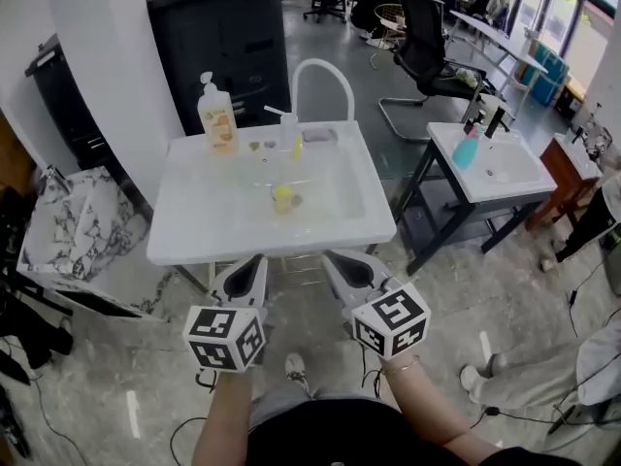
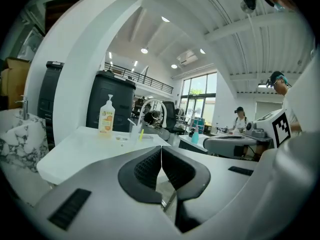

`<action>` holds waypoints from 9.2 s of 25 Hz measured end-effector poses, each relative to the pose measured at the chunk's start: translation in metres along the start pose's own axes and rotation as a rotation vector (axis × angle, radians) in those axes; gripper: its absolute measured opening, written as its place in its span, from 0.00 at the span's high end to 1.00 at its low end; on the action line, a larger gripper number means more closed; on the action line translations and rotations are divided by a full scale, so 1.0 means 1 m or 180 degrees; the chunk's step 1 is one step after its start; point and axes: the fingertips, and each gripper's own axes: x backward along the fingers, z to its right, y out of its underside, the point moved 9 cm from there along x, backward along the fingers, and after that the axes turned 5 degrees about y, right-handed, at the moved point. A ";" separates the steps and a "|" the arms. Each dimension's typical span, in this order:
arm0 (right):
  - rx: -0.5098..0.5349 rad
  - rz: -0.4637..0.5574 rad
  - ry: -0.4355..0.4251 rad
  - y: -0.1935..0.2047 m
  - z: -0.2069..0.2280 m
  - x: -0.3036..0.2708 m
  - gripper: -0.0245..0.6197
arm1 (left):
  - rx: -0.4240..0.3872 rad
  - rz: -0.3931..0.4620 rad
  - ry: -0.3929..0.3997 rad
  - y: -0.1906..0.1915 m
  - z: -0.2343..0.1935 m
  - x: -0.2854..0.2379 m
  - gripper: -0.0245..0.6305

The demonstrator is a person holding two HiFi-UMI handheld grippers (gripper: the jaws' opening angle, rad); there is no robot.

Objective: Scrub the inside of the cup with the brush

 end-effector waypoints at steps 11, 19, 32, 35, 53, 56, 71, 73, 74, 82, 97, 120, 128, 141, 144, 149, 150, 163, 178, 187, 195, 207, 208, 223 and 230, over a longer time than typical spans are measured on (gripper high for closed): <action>0.0030 -0.0051 0.0243 -0.014 0.025 -0.087 0.96 | -0.0196 -0.0095 0.0251 -0.038 -0.078 -0.060 0.94; -0.0026 -0.0184 0.0379 -0.012 0.055 -0.120 0.96 | -0.0365 -0.0280 0.0342 -0.044 -0.104 -0.094 0.94; -0.0117 -0.0374 0.0293 -0.012 0.133 -0.213 0.96 | -0.0302 -0.0498 0.0263 -0.067 -0.167 -0.177 0.94; -0.0106 -0.0437 0.0232 -0.013 0.151 -0.236 0.96 | -0.0330 -0.0560 0.0245 -0.075 -0.178 -0.202 0.94; -0.0153 -0.0876 -0.0327 0.005 0.213 -0.312 0.96 | -0.0126 -0.0882 0.0284 -0.074 -0.204 -0.297 0.94; -0.0149 -0.0978 -0.0399 0.012 0.212 -0.315 0.96 | -0.0126 -0.0937 0.0299 -0.071 -0.205 -0.302 0.94; -0.0147 -0.1588 -0.0490 0.054 0.201 -0.339 0.86 | -0.0223 -0.1280 0.0587 -0.046 -0.223 -0.322 0.94; -0.0128 -0.1712 -0.0534 0.063 0.199 -0.343 0.85 | -0.0229 -0.1311 0.0643 -0.041 -0.223 -0.326 0.94; -0.0126 -0.1773 -0.0565 0.067 0.197 -0.345 0.85 | -0.0232 -0.1322 0.0669 -0.039 -0.224 -0.327 0.94; -0.0107 -0.2176 -0.0718 0.101 0.187 -0.361 0.81 | -0.0262 -0.1408 0.0772 -0.025 -0.234 -0.337 0.93; -0.0180 -0.2794 -0.0945 0.158 0.172 -0.379 0.76 | -0.0347 -0.1494 0.1082 -0.004 -0.238 -0.351 0.93; 0.0535 -0.3021 -0.1045 0.188 0.161 -0.401 0.84 | -0.0471 -0.1715 0.1343 0.023 -0.232 -0.377 0.80; 0.0478 -0.3005 -0.1094 0.189 0.163 -0.401 0.84 | -0.0651 -0.1801 0.1312 0.033 -0.230 -0.398 0.78; 0.0645 -0.2985 -0.1131 0.189 0.169 -0.401 0.87 | -0.0740 -0.1829 0.1350 0.030 -0.233 -0.418 0.86; 0.0606 -0.2977 -0.1133 0.189 0.171 -0.401 0.87 | -0.0783 -0.1809 0.1339 0.028 -0.234 -0.418 0.88; 0.0576 -0.2954 -0.1137 0.190 0.173 -0.399 0.87 | -0.0832 -0.1828 0.1270 0.024 -0.246 -0.412 0.88; 0.0565 -0.2950 -0.1137 0.190 0.173 -0.399 0.87 | -0.0857 -0.1841 0.1261 0.023 -0.248 -0.410 0.88; 0.0460 -0.2891 -0.1165 0.189 0.179 -0.400 0.89 | -0.1172 -0.1966 0.1343 0.030 -0.253 -0.373 0.88; 0.0601 -0.2930 -0.1249 0.189 0.177 -0.404 0.89 | -0.1089 -0.1981 0.1520 0.033 -0.226 -0.390 0.88; 0.0554 -0.2941 -0.1227 0.188 0.176 -0.403 0.88 | -0.0913 -0.1918 0.1345 0.021 -0.242 -0.418 0.89; 0.0488 -0.2917 -0.1252 0.188 0.177 -0.403 0.88 | -0.1052 -0.2002 0.1430 0.017 -0.259 -0.410 0.89; 0.0469 -0.2907 -0.1258 0.188 0.178 -0.403 0.88 | -0.1353 -0.2136 0.1662 0.025 -0.265 -0.377 0.89; 0.0489 -0.2908 -0.1261 0.188 0.178 -0.403 0.88 | -0.1359 -0.2134 0.1669 0.025 -0.264 -0.375 0.89; 0.0492 -0.2936 -0.1268 0.187 0.177 -0.402 0.88 | -0.1477 -0.1942 0.1629 0.014 -0.231 -0.365 0.89; 0.0542 -0.2940 -0.1274 0.188 0.177 -0.402 0.88 | -0.1307 -0.1734 0.1678 0.006 -0.218 -0.382 0.91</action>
